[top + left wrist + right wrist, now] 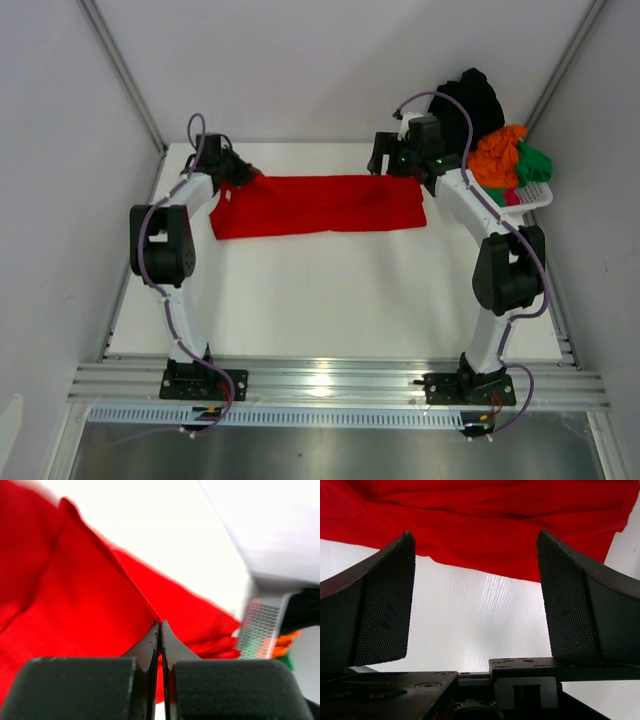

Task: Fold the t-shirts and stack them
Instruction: Fold the tshirt

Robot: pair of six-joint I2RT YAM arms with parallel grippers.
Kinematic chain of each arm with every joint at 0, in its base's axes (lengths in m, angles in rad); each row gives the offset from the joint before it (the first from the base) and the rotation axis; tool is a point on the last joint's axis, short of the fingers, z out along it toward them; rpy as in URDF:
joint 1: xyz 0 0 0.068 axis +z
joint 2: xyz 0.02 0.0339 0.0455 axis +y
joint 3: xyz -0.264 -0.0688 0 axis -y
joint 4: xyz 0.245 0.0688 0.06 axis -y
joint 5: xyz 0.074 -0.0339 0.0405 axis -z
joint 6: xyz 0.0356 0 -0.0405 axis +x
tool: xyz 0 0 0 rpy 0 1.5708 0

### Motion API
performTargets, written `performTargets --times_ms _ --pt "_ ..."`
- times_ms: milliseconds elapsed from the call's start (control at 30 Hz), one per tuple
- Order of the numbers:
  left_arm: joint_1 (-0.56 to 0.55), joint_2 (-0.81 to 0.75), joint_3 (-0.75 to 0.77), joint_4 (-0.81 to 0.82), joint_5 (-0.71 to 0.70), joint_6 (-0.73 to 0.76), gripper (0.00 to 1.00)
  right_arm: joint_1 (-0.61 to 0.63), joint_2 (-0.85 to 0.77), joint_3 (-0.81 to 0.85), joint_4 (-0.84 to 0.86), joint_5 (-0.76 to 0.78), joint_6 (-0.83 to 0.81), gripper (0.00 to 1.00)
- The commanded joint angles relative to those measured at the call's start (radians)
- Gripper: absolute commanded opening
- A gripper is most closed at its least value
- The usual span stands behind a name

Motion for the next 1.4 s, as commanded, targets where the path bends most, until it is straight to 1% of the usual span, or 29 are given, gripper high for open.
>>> performTargets --times_ms 0,167,333,367,433,467,567,600,633,667,733,833,867,900,933,1000,1033,1067,1100,1133,1167,1233,1267,1367 --pt "-0.011 0.035 0.089 0.034 0.043 -0.051 0.01 -0.015 0.01 0.001 0.039 -0.004 0.022 0.9" --pt "-0.031 0.106 0.19 0.032 0.061 -0.095 0.01 -0.026 0.037 0.03 0.033 -0.021 0.013 0.9" --pt "-0.052 0.17 0.262 0.006 0.06 -0.095 0.01 -0.037 0.056 0.043 0.03 -0.033 0.013 0.9" --pt "-0.054 0.176 0.273 -0.006 0.053 -0.088 0.08 -0.038 0.058 0.043 0.03 -0.033 0.012 0.9" --pt "-0.057 0.179 0.278 -0.015 0.044 -0.083 0.27 -0.043 0.061 0.043 0.03 -0.041 0.013 0.9" --pt "-0.057 0.178 0.279 -0.02 0.04 -0.077 0.43 -0.045 0.064 0.043 0.03 -0.039 0.012 0.9" --pt "-0.057 0.163 0.305 -0.048 0.009 -0.039 0.72 -0.048 0.064 0.04 0.022 -0.048 0.015 0.9" --pt "-0.055 0.16 0.319 -0.063 -0.014 -0.025 0.76 -0.048 0.064 0.04 0.021 -0.051 0.015 0.9" --pt "-0.054 0.152 0.333 -0.08 -0.025 -0.008 0.83 -0.048 0.066 0.04 0.018 -0.054 0.015 0.9" --pt "-0.054 0.146 0.362 -0.097 -0.031 0.03 0.86 -0.048 0.064 0.04 0.015 -0.062 0.015 0.9" --pt "-0.047 0.126 0.402 -0.14 -0.048 0.067 0.88 -0.048 0.063 0.04 0.01 -0.074 0.021 0.9" --pt "-0.041 0.048 0.395 -0.205 -0.086 0.186 0.88 -0.042 0.058 0.04 0.004 -0.09 0.021 0.9" --pt "-0.044 -0.004 0.384 -0.229 -0.1 0.21 0.87 -0.04 0.057 0.04 -0.001 -0.088 0.022 0.9" --pt "-0.052 -0.033 0.364 -0.255 -0.114 0.23 0.86 -0.038 0.058 0.038 -0.01 -0.084 0.024 0.9" --pt "-0.057 -0.066 0.285 -0.258 -0.134 0.262 0.82 -0.035 0.058 0.03 -0.019 -0.085 0.028 0.9" --pt "-0.09 -0.153 0.22 -0.259 -0.158 0.285 0.79 -0.032 0.052 0.008 -0.016 -0.084 0.041 0.9" --pt "-0.103 -0.172 0.136 -0.269 -0.189 0.281 0.75 -0.031 0.05 -0.006 -0.007 -0.084 0.05 0.9" --pt "-0.128 -0.189 0.111 -0.264 -0.203 0.273 0.74 -0.031 0.049 -0.026 -0.005 -0.085 0.071 0.9" --pt "-0.139 -0.205 0.042 -0.253 -0.239 0.23 0.73 -0.032 0.044 -0.035 0.002 -0.085 0.084 0.9" --pt "-0.146 -0.204 0.042 -0.253 -0.24 0.204 0.73 -0.032 0.04 -0.045 0.008 -0.087 0.096 0.9" --pt "-0.147 -0.2 -0.01 -0.221 -0.221 0.172 0.73 -0.031 0.037 -0.065 0.015 -0.094 0.107 0.9" --pt "-0.149 -0.152 -0.033 -0.175 -0.175 0.091 0.74 -0.031 0.026 -0.078 0.031 -0.104 0.12 0.9" --pt "-0.149 -0.131 -0.04 -0.128 -0.13 0.075 0.74 -0.026 0.021 -0.083 0.033 -0.105 0.124 0.9" --pt "-0.158 -0.046 -0.015 -0.08 -0.112 0.012 0.77 -0.025 0.009 -0.088 0.025 -0.099 0.122 0.9"
